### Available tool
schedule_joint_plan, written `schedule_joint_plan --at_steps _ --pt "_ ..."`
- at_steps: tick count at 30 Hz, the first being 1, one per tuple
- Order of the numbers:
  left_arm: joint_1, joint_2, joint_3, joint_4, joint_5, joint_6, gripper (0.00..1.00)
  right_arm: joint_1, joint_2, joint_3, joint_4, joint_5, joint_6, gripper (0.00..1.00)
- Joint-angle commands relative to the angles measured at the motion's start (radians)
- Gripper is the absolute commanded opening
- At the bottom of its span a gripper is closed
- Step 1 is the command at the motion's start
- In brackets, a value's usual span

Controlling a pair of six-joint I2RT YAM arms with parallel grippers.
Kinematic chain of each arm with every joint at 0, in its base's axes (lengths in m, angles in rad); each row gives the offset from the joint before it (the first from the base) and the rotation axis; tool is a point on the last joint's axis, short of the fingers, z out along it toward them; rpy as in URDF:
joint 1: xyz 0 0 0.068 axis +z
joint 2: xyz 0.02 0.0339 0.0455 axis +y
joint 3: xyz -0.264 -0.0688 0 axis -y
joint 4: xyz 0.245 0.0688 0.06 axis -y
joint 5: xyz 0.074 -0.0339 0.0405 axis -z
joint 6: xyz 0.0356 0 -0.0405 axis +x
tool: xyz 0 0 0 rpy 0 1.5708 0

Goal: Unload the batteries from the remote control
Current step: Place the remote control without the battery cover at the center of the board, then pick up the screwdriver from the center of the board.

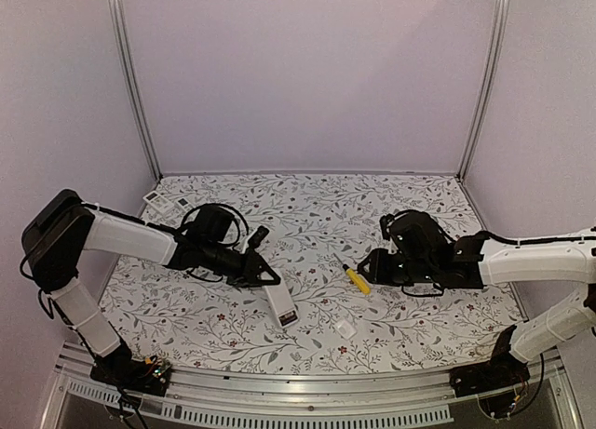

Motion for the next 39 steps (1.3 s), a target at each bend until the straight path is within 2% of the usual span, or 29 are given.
schedule_joint_plan --at_steps 1,12,16,24,26,31,35,39 --pt "-0.023 0.05 0.051 -0.07 0.013 0.067 0.21 -0.009 -0.021 -0.032 -0.044 0.035 -0.012 0.3" --pt "-0.064 0.068 0.089 -0.164 -0.162 0.084 0.48 -0.012 0.002 -0.045 -0.046 0.02 0.003 0.3" --pt "-0.089 0.046 0.101 -0.171 -0.237 0.08 0.65 -0.011 0.015 -0.035 -0.063 0.023 0.003 0.3" --pt "-0.097 -0.044 0.095 -0.289 -0.559 0.011 0.86 -0.01 0.032 0.005 -0.165 0.066 -0.016 0.33" --pt "-0.098 -0.104 0.061 -0.278 -0.607 -0.01 0.89 -0.01 0.033 0.014 -0.186 0.076 -0.025 0.36" --pt "-0.098 -0.3 -0.025 -0.29 -0.671 -0.058 0.89 -0.01 0.061 0.058 -0.211 0.067 -0.113 0.51" --pt "-0.09 -0.478 -0.096 -0.302 -0.664 -0.11 0.92 -0.01 0.163 0.132 -0.244 0.055 -0.2 0.52" --pt "-0.079 -0.574 -0.133 -0.322 -0.581 -0.164 0.92 -0.012 0.267 0.213 -0.272 0.06 -0.258 0.51"
